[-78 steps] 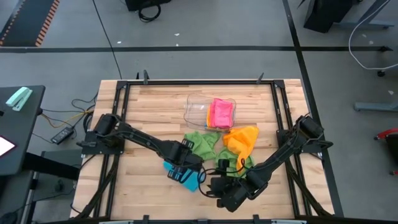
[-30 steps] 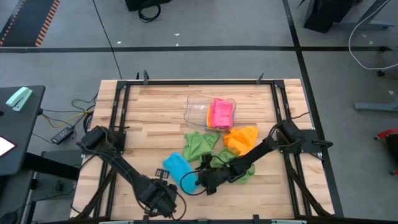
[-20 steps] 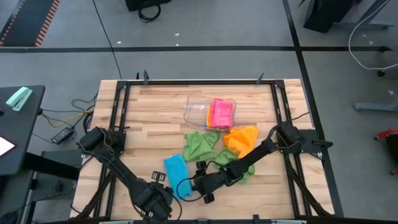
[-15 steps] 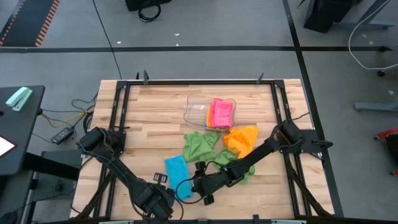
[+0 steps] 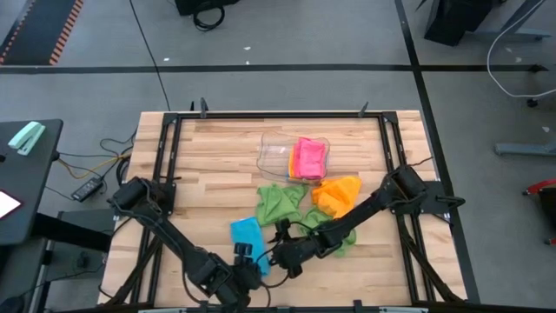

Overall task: Fold microfiber towels
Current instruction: Fold the blue microfiber cloth

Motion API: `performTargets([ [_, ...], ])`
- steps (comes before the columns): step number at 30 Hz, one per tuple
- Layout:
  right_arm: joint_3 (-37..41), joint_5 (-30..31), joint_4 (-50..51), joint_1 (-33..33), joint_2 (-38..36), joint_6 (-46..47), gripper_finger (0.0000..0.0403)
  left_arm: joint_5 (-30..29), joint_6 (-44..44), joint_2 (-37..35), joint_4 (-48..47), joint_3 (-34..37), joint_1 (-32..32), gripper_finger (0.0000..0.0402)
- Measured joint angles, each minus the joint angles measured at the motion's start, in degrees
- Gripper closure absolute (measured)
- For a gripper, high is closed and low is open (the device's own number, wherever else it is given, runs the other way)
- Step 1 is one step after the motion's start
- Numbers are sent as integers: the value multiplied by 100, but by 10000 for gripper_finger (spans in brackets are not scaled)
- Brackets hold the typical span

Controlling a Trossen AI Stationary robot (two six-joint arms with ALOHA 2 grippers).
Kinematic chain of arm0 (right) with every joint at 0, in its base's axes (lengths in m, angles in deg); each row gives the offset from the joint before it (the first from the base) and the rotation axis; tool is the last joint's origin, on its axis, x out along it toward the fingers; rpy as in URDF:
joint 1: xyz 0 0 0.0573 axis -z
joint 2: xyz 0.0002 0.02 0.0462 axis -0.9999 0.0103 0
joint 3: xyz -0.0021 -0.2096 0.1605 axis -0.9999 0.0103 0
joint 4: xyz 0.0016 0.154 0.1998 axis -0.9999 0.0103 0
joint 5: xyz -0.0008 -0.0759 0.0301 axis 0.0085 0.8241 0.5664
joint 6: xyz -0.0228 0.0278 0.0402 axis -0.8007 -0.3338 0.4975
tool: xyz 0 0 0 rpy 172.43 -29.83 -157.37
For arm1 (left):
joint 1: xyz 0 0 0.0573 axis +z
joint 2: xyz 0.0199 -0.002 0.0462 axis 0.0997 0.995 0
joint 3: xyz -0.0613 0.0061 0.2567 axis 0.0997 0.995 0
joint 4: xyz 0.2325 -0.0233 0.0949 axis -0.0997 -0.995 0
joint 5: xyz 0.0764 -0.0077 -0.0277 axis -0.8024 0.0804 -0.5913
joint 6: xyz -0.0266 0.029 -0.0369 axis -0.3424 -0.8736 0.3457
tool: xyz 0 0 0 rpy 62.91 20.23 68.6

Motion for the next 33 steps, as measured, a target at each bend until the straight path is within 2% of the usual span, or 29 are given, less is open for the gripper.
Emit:
performTargets([
  [5, 380, -54, -739, 88, 30, -219, 183, -31, 157, 97, -643, 5, 199, 244],
  [11, 413, -91, -732, 97, 30, -195, 183, -556, 336, 262, -1720, 60, 459, 267],
  [15, 410, -119, -635, -15, 9, -183, 183, -602, 258, 264, -1620, 398, 737, 278],
  [21, 407, -118, -105, -128, -112, -13, 183, -587, -588, 213, -1461, 850, 871, 297],
  [27, 405, -159, -283, -161, -200, -43, 183, -536, -995, -272, -965, 1409, 1000, 322],
  [33, 405, -354, -476, -107, -200, -6, 183, -376, -1047, -832, -79, 2412, 1159, 339],
])
